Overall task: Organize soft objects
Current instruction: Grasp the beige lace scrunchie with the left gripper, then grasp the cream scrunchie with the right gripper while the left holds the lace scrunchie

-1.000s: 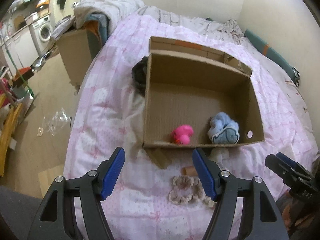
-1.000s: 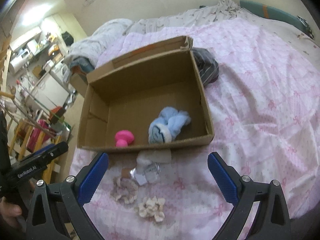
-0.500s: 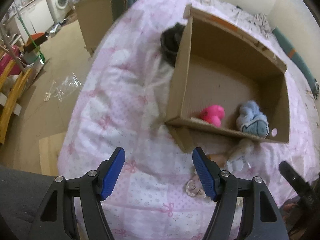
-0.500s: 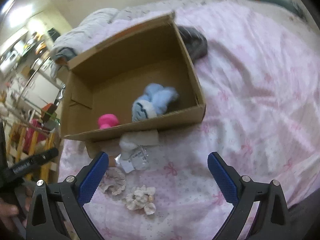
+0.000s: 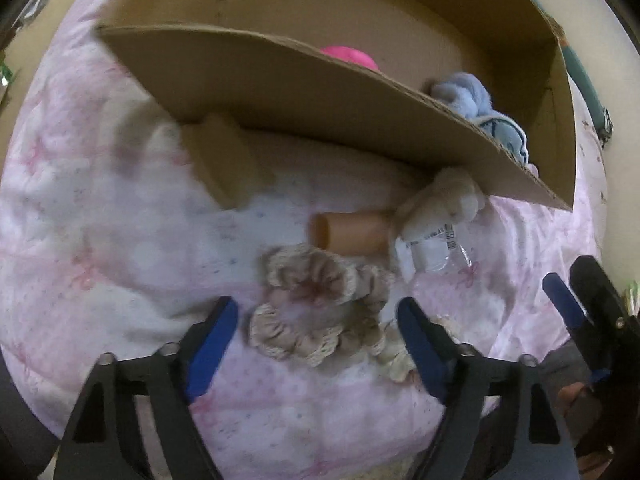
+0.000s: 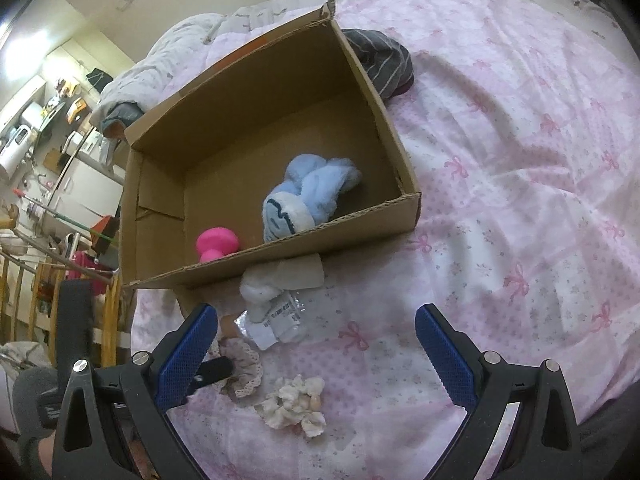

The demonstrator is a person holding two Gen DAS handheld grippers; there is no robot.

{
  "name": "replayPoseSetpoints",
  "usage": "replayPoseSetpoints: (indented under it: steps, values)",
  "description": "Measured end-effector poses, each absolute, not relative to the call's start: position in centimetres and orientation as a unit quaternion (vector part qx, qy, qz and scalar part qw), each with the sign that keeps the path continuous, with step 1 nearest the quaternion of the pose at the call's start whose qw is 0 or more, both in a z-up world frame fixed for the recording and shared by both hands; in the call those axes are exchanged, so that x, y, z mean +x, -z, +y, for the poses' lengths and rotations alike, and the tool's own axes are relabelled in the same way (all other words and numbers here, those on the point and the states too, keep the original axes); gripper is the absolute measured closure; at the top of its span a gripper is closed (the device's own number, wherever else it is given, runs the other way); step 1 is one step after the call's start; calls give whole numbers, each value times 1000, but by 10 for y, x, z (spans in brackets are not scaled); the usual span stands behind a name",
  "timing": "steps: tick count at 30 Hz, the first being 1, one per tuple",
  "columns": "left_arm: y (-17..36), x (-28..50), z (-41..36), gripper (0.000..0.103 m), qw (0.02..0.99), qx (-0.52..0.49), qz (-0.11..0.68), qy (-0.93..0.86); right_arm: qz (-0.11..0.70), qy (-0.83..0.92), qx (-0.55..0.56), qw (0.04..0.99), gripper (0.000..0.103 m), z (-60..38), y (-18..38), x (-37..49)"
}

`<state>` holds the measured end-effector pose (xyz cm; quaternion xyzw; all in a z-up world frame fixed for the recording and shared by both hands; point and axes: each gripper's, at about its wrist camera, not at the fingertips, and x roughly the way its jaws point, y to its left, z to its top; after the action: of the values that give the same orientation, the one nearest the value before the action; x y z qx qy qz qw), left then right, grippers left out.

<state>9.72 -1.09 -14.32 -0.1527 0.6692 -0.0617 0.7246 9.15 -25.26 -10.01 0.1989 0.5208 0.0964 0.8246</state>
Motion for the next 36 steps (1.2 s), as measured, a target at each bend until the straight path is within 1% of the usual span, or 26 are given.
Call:
replayPoseSetpoints:
  steps: [5,7,8,9,12,13,14,16,17,19,20,21,24,28,31,33,36]
  values:
    - [151,95,-35,18,737,-69,669,63,521,-90,208,823,0,-258,102,91]
    - [151,90,-45,19,744,-27,665,64,522,-89,208,822,0,-257,103,91]
    - [151,88,-48,22,746,-10,663,61,522,-89,208,822,0,-258,103,91]
    - [152,87,-50,27,748,1,661,57,522,-89,207,823,0,-257,103,91]
    - [152,86,-50,33,750,7,660,51,523,-89,202,823,0,-256,103,91]
    - [151,87,-48,39,750,1,660,47,524,-89,201,823,0,-256,103,91]
    - [150,88,-45,43,751,-5,659,40,524,-89,199,823,0,-255,103,91]
    - [149,89,-35,58,751,-22,659,29,525,-88,196,824,0,-255,104,91]
    - [148,90,-29,63,751,-28,659,23,525,-87,195,824,0,-255,104,91]
    - [146,91,-20,86,751,-33,659,9,526,-86,193,824,0,-254,105,91]
    - [145,91,-16,90,751,-36,660,6,527,-86,193,824,0,-254,105,91]
    - [145,91,-12,93,749,-43,661,6,527,-86,192,824,0,-254,105,91]
    - [143,91,-5,95,748,-60,661,7,527,-85,191,824,0,-253,105,92]
    - [127,86,3,96,754,-66,653,20,529,-87,186,823,0,-252,106,92]
    - [95,77,8,96,773,-57,631,32,532,-97,188,820,0,-251,106,89]
    - [69,69,9,96,793,-25,608,30,536,-108,191,815,0,-249,107,88]
    - [46,60,9,96,810,9,586,19,546,-121,193,807,0,-246,109,87]
